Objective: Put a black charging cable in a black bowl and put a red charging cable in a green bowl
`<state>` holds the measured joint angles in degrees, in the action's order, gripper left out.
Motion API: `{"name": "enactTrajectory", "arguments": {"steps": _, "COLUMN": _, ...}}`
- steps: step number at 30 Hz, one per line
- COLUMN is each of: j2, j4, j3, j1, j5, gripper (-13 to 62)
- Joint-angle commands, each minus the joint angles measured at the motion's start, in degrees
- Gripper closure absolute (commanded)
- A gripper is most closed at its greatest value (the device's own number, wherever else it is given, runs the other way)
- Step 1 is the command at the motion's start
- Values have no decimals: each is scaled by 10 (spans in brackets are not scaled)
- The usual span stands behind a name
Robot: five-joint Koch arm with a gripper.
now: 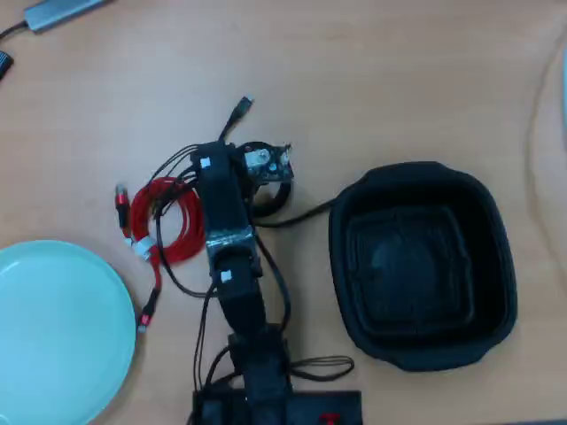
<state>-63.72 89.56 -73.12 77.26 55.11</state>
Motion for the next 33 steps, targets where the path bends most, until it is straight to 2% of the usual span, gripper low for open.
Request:
{"name": "enactTrajectory", "arguments": {"steps": 1, "j2": -3, "j4": 10, "j3": 44, "j1": -4, "j5": 8, "gripper": 45}}
{"name": "enactTrajectory", "arguments": {"steps": 29, "j2": 69, "j4": -2, "j3": 48, "j1": -7, "j5": 6, "gripper": 52}}
{"name": "enactTrajectory", "arguments": {"steps": 31, "j2": 68, "j4": -2, "j3": 48, "j1": -7, "j5": 6, "gripper": 83}}
{"name": "enactTrajectory", "arguments": {"steps": 33, "j2": 68, "j4": -2, "j3": 49, "j1": -8, "j5": 7, "gripper": 163}}
